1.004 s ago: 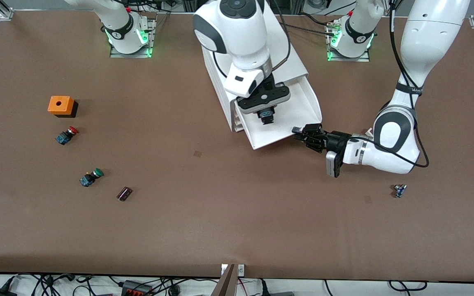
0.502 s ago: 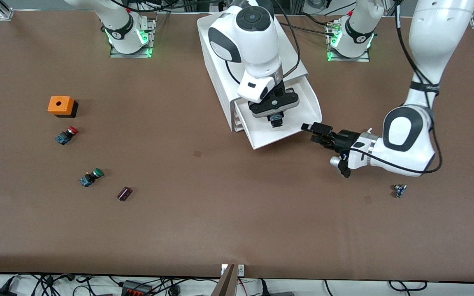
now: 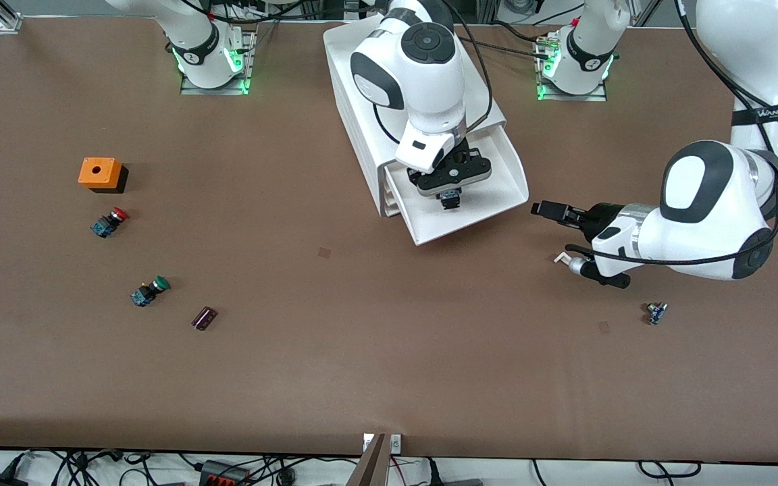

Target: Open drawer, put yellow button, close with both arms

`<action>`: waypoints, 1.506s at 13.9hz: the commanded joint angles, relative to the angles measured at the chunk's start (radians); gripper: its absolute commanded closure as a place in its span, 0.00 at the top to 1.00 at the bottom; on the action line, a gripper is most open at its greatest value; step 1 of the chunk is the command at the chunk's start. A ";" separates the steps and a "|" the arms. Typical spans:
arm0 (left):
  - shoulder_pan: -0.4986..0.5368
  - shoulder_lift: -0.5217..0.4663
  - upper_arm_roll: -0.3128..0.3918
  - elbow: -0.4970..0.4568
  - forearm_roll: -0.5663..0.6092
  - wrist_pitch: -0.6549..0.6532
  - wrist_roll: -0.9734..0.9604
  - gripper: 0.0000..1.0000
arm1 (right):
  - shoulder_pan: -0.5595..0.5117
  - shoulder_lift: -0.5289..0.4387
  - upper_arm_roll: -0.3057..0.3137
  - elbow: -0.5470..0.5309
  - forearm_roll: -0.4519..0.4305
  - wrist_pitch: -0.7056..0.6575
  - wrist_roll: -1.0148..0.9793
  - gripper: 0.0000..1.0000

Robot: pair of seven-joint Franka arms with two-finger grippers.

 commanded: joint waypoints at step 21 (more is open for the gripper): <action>-0.018 -0.006 -0.006 0.048 0.202 -0.011 -0.247 1.00 | -0.203 -0.164 -0.182 0.110 -0.013 -0.510 -0.206 1.00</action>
